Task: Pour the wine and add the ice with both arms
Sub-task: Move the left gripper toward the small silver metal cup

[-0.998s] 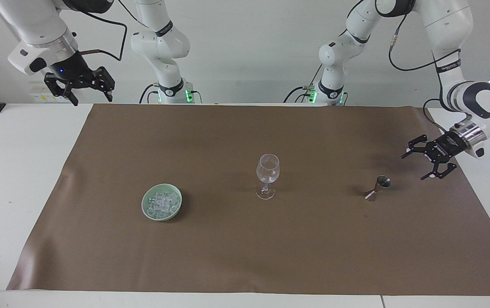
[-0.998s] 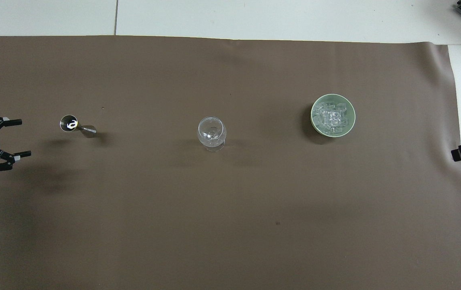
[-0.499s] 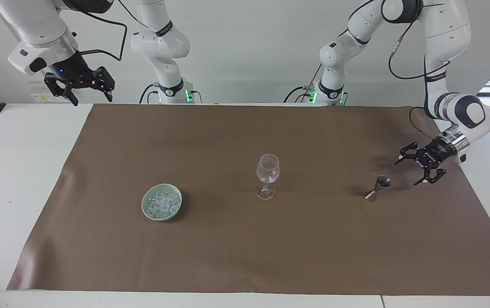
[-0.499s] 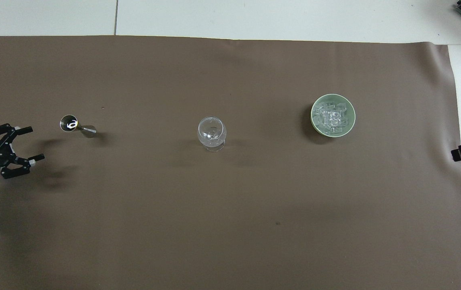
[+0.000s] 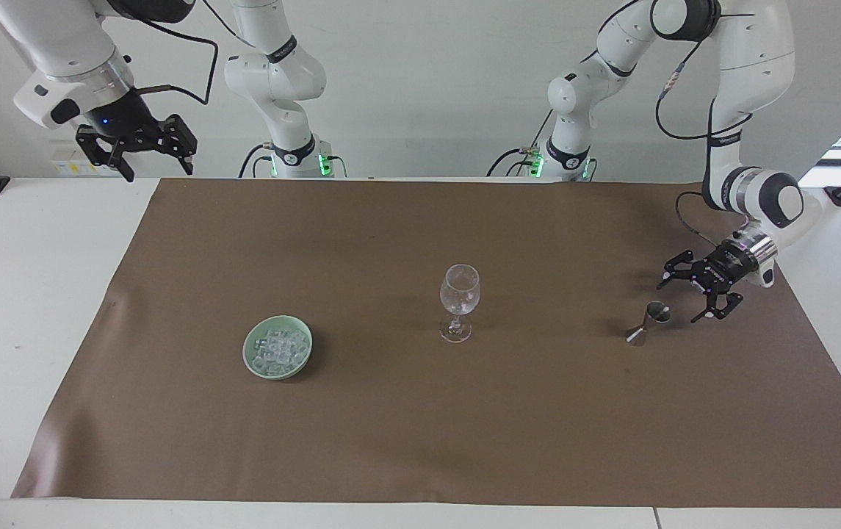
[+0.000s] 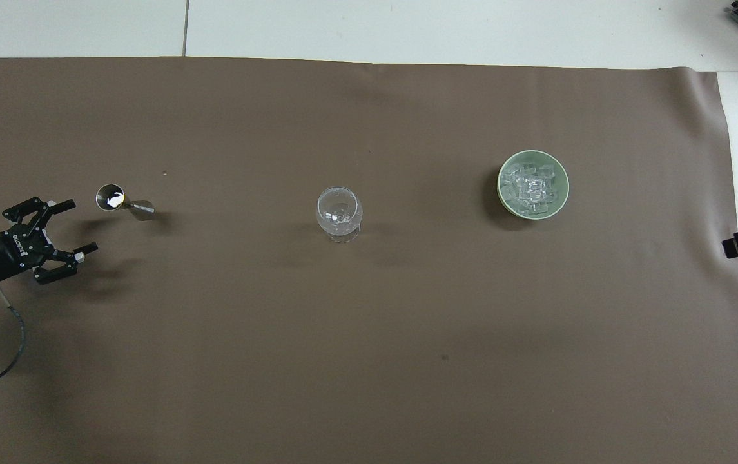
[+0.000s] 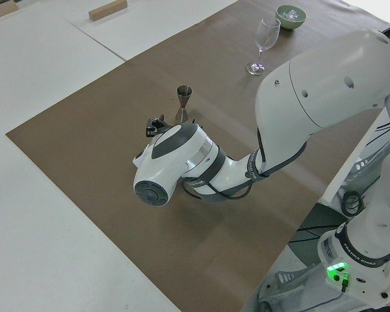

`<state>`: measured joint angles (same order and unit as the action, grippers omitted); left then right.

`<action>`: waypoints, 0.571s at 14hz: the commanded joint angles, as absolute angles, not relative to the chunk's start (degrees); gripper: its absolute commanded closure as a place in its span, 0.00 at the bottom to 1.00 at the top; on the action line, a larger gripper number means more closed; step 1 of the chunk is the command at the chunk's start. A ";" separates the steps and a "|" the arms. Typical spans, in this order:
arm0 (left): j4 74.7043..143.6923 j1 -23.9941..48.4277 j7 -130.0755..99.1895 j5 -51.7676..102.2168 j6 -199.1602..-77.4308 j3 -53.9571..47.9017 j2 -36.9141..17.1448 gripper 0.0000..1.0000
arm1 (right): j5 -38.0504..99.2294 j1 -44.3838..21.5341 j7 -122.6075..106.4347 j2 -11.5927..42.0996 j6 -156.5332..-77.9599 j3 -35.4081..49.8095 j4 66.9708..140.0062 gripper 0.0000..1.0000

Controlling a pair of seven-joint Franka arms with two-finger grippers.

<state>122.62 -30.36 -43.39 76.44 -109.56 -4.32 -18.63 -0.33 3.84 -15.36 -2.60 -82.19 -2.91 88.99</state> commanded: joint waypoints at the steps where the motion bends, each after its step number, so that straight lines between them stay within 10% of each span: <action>1: 124.72 -28.65 -41.75 78.92 -111.97 -3.87 -17.05 0.00 | 0.00 3.96 -15.38 -3.25 -81.83 -2.81 89.21 0.00; 8: 126.73 -25.68 -39.30 85.06 -114.95 -3.96 -16.87 0.00 | 0.00 3.96 -15.38 -3.25 -81.83 -2.81 89.21 0.00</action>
<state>124.13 -28.50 -41.56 81.16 -111.83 -4.38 -18.60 -0.33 3.84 -15.36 -2.60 -82.19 -2.91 88.99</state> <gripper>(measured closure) 0.000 0.000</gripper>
